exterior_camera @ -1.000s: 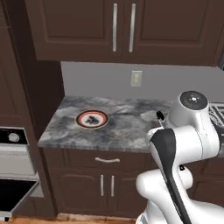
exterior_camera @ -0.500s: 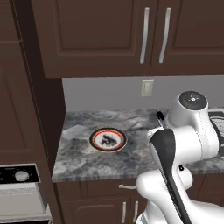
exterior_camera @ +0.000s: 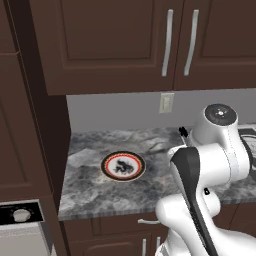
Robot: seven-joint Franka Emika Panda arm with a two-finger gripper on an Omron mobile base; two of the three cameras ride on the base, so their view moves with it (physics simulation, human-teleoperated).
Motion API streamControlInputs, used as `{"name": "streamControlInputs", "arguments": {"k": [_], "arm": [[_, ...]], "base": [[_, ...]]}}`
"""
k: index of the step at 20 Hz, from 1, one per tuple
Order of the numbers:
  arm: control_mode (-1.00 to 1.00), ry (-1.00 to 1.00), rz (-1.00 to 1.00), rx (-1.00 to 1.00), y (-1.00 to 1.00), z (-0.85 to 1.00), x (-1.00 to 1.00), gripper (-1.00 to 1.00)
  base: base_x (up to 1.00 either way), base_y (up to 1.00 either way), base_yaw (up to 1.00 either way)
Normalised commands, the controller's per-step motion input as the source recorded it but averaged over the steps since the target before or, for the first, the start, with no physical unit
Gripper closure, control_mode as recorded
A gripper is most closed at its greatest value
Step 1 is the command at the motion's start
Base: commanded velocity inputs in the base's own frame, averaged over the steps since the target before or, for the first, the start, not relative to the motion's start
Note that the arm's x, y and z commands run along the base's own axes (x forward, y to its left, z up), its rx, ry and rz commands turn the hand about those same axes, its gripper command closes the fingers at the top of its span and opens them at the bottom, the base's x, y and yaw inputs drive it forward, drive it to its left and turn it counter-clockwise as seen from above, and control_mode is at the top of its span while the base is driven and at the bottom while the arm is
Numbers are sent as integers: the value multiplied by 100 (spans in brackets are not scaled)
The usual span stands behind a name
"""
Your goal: Pick up the tongs from the counter and place them near the plate next to the oven.
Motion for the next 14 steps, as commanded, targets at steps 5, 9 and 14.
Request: {"name": "streamControlInputs", "arguments": {"k": [5, 9, 14], "arm": [[-100, 0, -1, 5, 0, -4, 40, 100], [-100, 2, 0, 22, 0, -17, 78, 100], [-100, 1, 0, 15, 0, -18, 34, 100]], "base": [[25, 0, -3], [0, 0, 0], [0, 0, 0]]}}
